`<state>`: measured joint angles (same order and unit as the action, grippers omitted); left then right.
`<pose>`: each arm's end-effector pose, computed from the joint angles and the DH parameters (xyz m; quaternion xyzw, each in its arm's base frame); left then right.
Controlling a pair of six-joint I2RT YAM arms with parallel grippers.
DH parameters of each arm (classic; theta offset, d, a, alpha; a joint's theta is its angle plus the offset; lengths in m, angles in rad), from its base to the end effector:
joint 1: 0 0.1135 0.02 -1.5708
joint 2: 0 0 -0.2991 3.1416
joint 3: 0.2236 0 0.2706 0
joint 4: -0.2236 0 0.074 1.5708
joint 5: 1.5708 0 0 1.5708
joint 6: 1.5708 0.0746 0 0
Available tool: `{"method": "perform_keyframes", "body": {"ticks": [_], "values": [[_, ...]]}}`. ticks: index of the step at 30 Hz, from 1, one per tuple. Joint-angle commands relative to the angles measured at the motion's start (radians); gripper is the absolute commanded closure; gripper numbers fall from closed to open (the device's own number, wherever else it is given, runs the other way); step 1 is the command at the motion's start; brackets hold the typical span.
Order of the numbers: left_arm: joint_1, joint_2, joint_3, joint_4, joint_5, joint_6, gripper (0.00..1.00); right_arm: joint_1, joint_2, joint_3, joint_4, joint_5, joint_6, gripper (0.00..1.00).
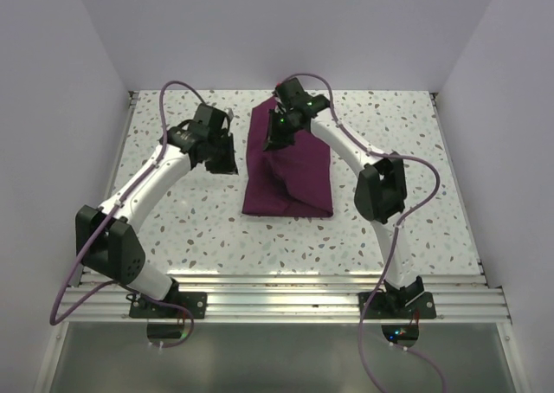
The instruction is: Prepare the surgical pack
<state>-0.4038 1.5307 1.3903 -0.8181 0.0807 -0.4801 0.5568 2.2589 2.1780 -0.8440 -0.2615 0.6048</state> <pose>0.3314 -0.1481 0.3134 -0.0242 0.9525 -0.1636 0.2558 0.4701 0.3153 0.2664 -0.0188 0.9409 0.2760 0.1952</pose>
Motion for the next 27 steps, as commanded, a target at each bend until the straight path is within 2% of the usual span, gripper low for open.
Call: {"method": "perform_keyframes", "body": {"ticks": [1, 12, 15, 18, 19, 24, 27], "values": [[0.026, -0.027, -0.039, 0.004, -0.035, -0.022, 0.81, 0.034, 0.011, 0.055, 0.056, -0.062, 0.021, 1.00], [0.056, 0.008, -0.071, 0.022, -0.032, -0.012, 0.83, 0.071, 0.057, -0.009, 0.088, -0.082, 0.006, 1.00], [0.059, 0.014, -0.070, 0.019, -0.030, -0.008, 0.83, 0.078, 0.083, -0.003, 0.088, -0.096, 0.006, 0.96], [0.060, 0.022, -0.065, 0.017, -0.030, -0.003, 0.83, 0.083, 0.111, 0.019, 0.069, -0.119, -0.002, 0.84], [0.060, 0.020, -0.063, 0.017, -0.030, -0.003, 0.83, 0.087, 0.117, 0.023, 0.068, -0.130, -0.007, 0.76], [0.063, 0.026, -0.047, 0.007, -0.032, 0.001, 0.83, 0.088, 0.175, 0.093, 0.060, -0.283, -0.020, 0.59], [0.066, 0.031, -0.022, -0.006, -0.039, 0.001, 0.82, 0.086, 0.163, 0.129, 0.049, -0.305, -0.062, 0.46]]}}
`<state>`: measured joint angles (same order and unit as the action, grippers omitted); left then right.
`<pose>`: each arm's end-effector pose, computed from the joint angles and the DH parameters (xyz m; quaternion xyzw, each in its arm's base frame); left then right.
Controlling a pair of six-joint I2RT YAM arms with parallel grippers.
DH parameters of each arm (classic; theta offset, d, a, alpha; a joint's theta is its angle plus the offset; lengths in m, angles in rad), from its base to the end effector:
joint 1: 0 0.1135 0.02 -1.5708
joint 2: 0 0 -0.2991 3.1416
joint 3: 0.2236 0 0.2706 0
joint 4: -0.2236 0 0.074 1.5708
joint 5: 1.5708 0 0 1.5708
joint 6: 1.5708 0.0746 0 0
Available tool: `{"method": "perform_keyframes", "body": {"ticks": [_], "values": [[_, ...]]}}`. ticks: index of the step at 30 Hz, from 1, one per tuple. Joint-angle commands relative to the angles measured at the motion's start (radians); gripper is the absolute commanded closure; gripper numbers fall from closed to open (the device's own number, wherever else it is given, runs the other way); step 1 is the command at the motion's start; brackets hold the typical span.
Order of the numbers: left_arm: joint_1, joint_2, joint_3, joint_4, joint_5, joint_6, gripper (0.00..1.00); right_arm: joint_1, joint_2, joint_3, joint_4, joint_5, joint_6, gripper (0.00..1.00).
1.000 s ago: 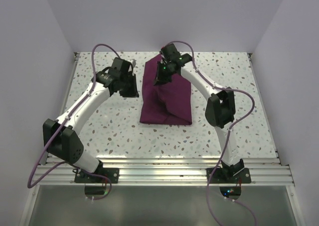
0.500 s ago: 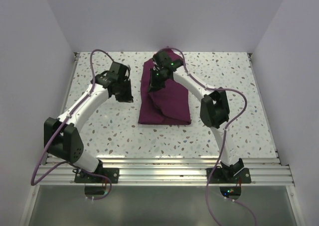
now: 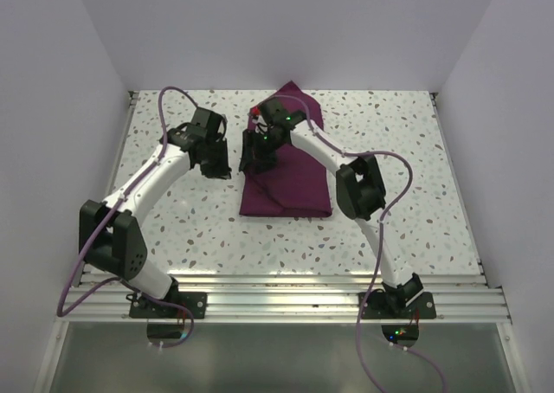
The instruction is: Prepare the surgical pack
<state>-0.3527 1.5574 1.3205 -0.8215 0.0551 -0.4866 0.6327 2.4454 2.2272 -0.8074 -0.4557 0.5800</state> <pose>0.3358 -0.1280 0.2796 -0.0577 0.9653 -0.1275 0.2205 0.4590 0.3773 0.1862 -0.0855 0.9363 0.3282 0.0916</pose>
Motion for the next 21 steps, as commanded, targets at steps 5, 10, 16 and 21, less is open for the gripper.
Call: {"method": "perform_keyframes", "body": {"ticks": [5, 10, 16, 21], "values": [[0.017, 0.003, 0.078, -0.018, -0.024, 0.003, 0.82, -0.028, -0.066, 0.091, 0.028, -0.130, -0.040, 0.37], [0.018, 0.000, 0.085, -0.008, -0.017, -0.003, 0.81, -0.106, -0.135, 0.020, 0.060, -0.149, -0.011, 0.38], [0.018, 0.065, 0.123, 0.015, 0.025, -0.017, 0.82, -0.140, -0.114, -0.007, 0.036, -0.138, -0.020, 0.74], [0.018, 0.121, 0.170, 0.028, 0.064, -0.030, 0.82, -0.097, -0.091, -0.061, 0.053, -0.156, -0.026, 0.96]]}}
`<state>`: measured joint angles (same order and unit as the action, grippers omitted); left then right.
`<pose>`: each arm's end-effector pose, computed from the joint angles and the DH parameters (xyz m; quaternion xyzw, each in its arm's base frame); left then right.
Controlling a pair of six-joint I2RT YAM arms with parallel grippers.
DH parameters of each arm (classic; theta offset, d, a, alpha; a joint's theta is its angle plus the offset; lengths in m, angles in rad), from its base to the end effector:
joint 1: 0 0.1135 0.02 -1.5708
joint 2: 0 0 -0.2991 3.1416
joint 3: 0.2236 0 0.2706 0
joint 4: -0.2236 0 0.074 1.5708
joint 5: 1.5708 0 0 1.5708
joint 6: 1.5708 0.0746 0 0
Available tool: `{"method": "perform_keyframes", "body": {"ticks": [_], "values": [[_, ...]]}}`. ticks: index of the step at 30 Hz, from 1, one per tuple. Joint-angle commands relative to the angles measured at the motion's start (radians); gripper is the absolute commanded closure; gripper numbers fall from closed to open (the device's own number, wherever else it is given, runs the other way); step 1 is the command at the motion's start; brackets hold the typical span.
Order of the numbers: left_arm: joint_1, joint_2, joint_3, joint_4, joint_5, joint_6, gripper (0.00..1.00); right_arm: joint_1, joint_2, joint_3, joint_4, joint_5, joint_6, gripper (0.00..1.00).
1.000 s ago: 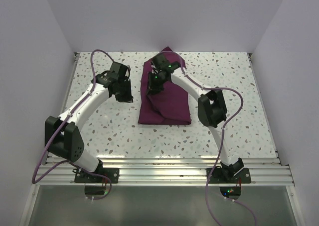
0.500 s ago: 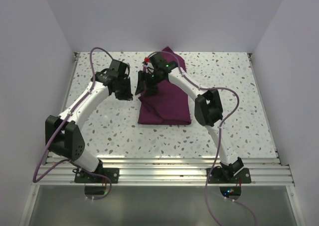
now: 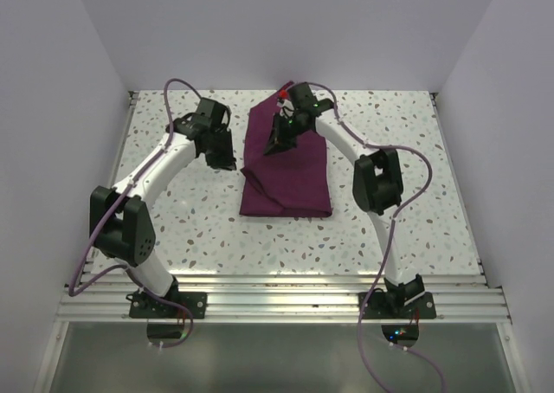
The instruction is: Prepare the surgical pack
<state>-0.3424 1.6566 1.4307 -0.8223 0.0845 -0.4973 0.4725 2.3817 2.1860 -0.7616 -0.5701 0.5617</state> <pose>0.3655 -0.1370 0.2823 -0.0638 0.9631 -0.1425 0.2191 0.5035 0.3026 0.2152 -0.0440 0.9177 0.3763 0.1194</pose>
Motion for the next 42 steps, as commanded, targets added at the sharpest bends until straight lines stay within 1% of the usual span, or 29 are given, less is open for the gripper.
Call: {"method": "perform_keyframes", "body": {"ticks": [1, 5, 12, 16, 17, 19, 20, 21, 22, 24, 27, 28, 29, 31, 32, 34, 35, 37, 39, 40, 42], "values": [[0.008, 0.026, 0.066, 0.026, 0.037, -0.020, 0.82, 0.070, -0.026, -0.031, 0.014, -0.040, -0.009, 0.97], [0.008, 0.032, 0.073, 0.022, 0.028, -0.017, 0.82, 0.112, -0.035, -0.084, 0.051, -0.053, -0.003, 0.98], [0.016, 0.058, 0.085, 0.015, 0.026, -0.010, 0.82, 0.143, -0.001, -0.066, 0.047, -0.088, 0.007, 0.98], [0.025, 0.092, 0.129, 0.029, 0.044, 0.017, 0.81, 0.130, -0.056, -0.031, 0.057, -0.037, -0.012, 0.98], [0.029, 0.100, 0.151, 0.063, 0.060, 0.028, 0.81, 0.109, -0.068, -0.028, 0.061, -0.012, -0.016, 0.98], [0.032, 0.129, 0.168, 0.118, 0.112, 0.055, 0.86, 0.077, -0.104, -0.038, 0.103, 0.002, -0.006, 0.98], [0.036, 0.152, 0.178, 0.182, 0.165, 0.072, 0.95, 0.036, -0.117, -0.078, 0.129, 0.001, 0.025, 0.98], [0.037, 0.166, 0.183, 0.216, 0.194, 0.074, 1.00, 0.013, -0.145, -0.110, 0.165, 0.001, 0.047, 0.98], [0.040, 0.181, 0.188, 0.251, 0.255, 0.071, 1.00, -0.033, -0.154, -0.167, 0.227, -0.001, 0.065, 0.99], [0.040, 0.242, 0.218, 0.342, 0.300, 0.057, 1.00, -0.076, -0.165, -0.213, 0.289, -0.033, 0.101, 0.98], [0.040, 0.339, 0.263, 0.469, 0.405, 0.014, 1.00, -0.142, -0.161, -0.245, 0.314, -0.045, 0.089, 0.99], [0.040, 0.365, 0.272, 0.509, 0.478, -0.003, 1.00, -0.158, -0.156, -0.258, 0.321, -0.053, 0.087, 0.99], [0.040, 0.415, 0.290, 0.587, 0.510, -0.035, 1.00, -0.191, -0.147, -0.268, 0.334, -0.063, 0.090, 0.98], [0.040, 0.462, 0.306, 0.661, 0.579, -0.090, 1.00, -0.234, -0.132, -0.296, 0.389, -0.123, 0.102, 0.98], [0.040, 0.514, 0.327, 0.714, 0.599, -0.105, 1.00, -0.244, -0.112, -0.301, 0.407, -0.149, 0.115, 0.98], [0.040, 0.574, 0.378, 0.738, 0.664, -0.136, 1.00, -0.267, -0.081, -0.281, 0.420, -0.203, 0.113, 0.98], [0.040, 0.633, 0.426, 0.750, 0.687, -0.147, 1.00, -0.271, -0.055, -0.276, 0.418, -0.214, 0.109, 0.98], [0.040, 0.676, 0.465, 0.770, 0.736, -0.170, 1.00, -0.281, -0.035, -0.270, 0.420, -0.240, 0.104, 0.98], [0.042, 0.733, 0.491, 0.744, 0.751, -0.156, 1.00, -0.284, -0.015, -0.276, 0.406, -0.237, 0.092, 0.98], [0.046, 0.749, 0.514, 0.697, 0.750, -0.129, 1.00, -0.290, -0.010, -0.291, 0.398, -0.229, 0.087, 0.98], [0.057, 0.787, 0.525, 0.658, 0.744, -0.106, 1.00, -0.293, 0.014, -0.316, 0.419, -0.247, 0.090, 0.98]]}}
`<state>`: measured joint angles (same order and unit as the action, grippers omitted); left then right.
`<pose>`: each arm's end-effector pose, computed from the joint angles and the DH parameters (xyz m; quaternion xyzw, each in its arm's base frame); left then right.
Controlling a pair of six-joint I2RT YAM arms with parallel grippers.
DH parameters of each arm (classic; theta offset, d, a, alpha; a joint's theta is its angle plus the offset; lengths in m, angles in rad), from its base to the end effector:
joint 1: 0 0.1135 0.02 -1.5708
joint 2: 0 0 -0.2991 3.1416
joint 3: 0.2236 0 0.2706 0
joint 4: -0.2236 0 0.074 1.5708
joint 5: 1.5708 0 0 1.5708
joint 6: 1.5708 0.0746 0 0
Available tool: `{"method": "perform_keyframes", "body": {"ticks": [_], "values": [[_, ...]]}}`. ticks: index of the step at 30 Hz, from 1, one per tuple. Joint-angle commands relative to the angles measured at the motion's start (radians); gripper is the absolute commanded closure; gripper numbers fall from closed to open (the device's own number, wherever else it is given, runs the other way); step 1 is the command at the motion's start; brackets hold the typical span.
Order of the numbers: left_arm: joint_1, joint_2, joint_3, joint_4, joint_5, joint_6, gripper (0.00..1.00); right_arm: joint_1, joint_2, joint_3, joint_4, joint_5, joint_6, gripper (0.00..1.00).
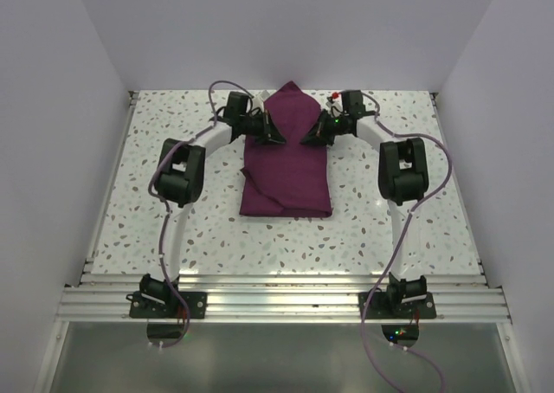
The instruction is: Prepare the surgical pack
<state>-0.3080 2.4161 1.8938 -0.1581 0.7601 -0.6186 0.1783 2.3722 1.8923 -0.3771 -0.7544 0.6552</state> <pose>0.5580 -0.2315 0.1518 0.0282 0.8527 -0.4782 0.2081 0.5624 0.1533 0.1560 0.0807 0.8769 0.4470 0.1573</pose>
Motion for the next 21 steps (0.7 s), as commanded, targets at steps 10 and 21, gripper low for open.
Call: {"method": "perform_keyframes", "body": {"ticks": [10, 21], "values": [[0.079, 0.205, 0.123, -0.167, 0.067, 0.112, 1.00, -0.010, 0.203, 0.054, -0.028, -0.014, -0.057, 0.98], [0.090, 0.003, 0.137, -0.169, 0.005, 0.195, 0.99, -0.033, 0.010, 0.052, -0.008, -0.080, -0.042, 0.98]]}}
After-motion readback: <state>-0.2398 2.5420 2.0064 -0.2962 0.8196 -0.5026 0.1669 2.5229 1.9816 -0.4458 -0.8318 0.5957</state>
